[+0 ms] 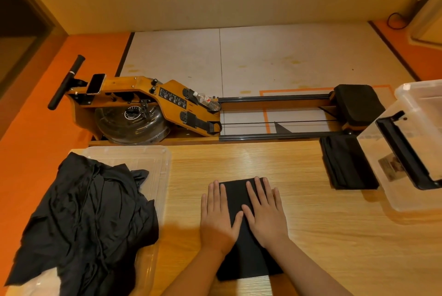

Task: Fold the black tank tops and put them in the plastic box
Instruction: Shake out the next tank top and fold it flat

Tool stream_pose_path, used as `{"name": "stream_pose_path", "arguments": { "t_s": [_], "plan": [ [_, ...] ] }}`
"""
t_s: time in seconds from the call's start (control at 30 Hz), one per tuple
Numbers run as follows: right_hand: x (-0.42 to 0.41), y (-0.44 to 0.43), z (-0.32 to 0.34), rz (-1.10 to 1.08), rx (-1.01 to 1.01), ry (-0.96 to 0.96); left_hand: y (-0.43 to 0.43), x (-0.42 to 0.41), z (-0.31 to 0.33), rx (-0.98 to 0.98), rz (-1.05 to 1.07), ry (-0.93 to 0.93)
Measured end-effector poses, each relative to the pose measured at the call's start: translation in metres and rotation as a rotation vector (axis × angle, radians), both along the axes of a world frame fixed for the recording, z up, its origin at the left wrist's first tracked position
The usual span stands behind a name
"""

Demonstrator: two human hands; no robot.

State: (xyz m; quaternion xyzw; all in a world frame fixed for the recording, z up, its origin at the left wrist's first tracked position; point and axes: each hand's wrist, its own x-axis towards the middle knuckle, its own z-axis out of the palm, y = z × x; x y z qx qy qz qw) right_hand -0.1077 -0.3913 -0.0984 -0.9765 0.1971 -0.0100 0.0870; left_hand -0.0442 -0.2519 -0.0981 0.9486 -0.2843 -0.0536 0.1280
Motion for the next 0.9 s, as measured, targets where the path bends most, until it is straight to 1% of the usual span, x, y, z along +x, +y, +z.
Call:
{"name": "stream_pose_path", "arguments": {
  "t_s": [0.07, 0.13, 0.23, 0.33, 0.5, 0.57, 0.63, 0.73, 0.83, 0.9],
  "plan": [
    [-0.010, -0.001, 0.009, 0.012, -0.003, -0.050, -0.001, -0.007, 0.008, 0.014, -0.034, -0.017],
    [-0.026, 0.003, 0.013, 0.098, -0.003, -0.077, 0.000, -0.025, 0.011, 0.000, -0.061, -0.009],
    [-0.060, 0.019, 0.005, 0.212, 0.009, -0.024, 0.013, -0.060, 0.002, 0.021, -0.049, 0.023],
    [-0.086, 0.029, 0.000, 0.231, 0.038, 0.028, 0.028, -0.081, -0.002, 0.061, -0.064, 0.023],
    [-0.107, 0.033, 0.006, 0.231, 0.027, 0.058, 0.038, -0.086, 0.004, 0.108, -0.166, 0.021],
    [-0.117, 0.032, 0.009, 0.225, 0.028, 0.073, 0.043, -0.092, 0.003, 0.137, -0.241, 0.020],
    [-0.128, 0.032, 0.009, 0.251, 0.027, 0.105, 0.049, -0.103, 0.003, 0.154, -0.283, 0.045],
    [-0.143, 0.033, 0.007, 0.331, 0.039, 0.149, 0.056, -0.119, 0.013, 0.203, -0.243, 0.133],
    [-0.157, 0.030, 0.009, 0.422, 0.071, 0.154, 0.060, -0.131, 0.022, 0.256, -0.252, 0.159],
    [-0.164, 0.028, 0.014, 0.480, 0.094, 0.163, 0.063, -0.138, 0.021, 0.258, -0.253, 0.143]
  ]
}}
